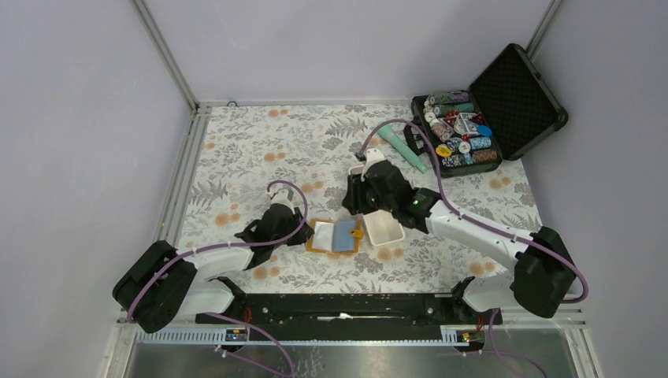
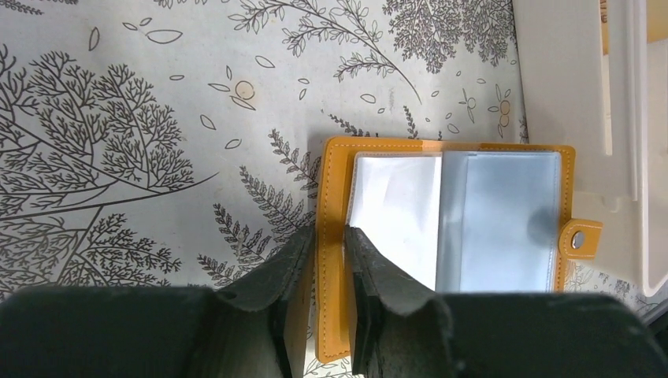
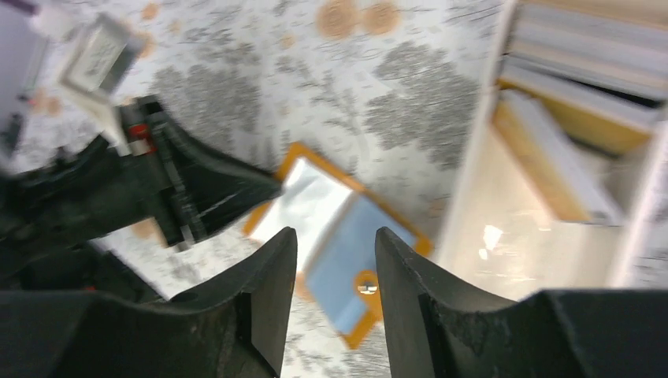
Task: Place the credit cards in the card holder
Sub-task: Pick up the credit card from the storage box.
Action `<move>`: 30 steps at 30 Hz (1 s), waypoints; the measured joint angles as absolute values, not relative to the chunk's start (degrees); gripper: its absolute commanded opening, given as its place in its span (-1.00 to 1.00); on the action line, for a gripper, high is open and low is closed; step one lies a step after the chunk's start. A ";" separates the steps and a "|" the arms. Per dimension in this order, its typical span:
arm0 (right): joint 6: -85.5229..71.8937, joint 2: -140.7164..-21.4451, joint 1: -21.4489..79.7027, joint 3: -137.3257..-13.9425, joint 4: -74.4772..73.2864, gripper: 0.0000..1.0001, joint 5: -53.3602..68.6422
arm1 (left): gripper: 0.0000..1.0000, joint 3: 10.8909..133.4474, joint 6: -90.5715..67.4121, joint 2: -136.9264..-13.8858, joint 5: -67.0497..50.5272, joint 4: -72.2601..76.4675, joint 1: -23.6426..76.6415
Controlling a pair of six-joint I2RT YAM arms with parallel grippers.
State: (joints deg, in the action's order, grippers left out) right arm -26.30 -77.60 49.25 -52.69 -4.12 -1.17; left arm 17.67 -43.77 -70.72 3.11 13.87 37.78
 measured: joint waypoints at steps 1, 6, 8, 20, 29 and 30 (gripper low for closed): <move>-24.71 -77.65 47.83 -53.60 -5.63 -0.07 -1.43 | -0.55 17.67 -43.72 -70.52 3.05 13.58 37.78; -17.52 -80.16 42.92 -57.56 -11.99 -0.14 -3.62 | -0.56 17.67 -43.48 -69.45 2.72 12.73 37.78; -15.40 -81.95 41.89 -58.70 -13.34 -0.17 -4.45 | -0.56 17.67 -43.38 -68.99 2.70 12.49 37.78; -7.51 -89.71 38.13 -60.27 -16.45 -0.26 -5.56 | -0.56 17.65 -43.09 -67.46 2.52 12.14 37.78; -3.11 -92.03 37.76 -61.10 -16.29 -0.29 -7.60 | -0.56 17.65 -43.13 -67.46 2.09 12.14 37.78; -2.81 -92.05 37.69 -61.10 -16.29 -0.29 -7.99 | -0.56 17.65 -43.13 -67.46 2.09 12.14 37.78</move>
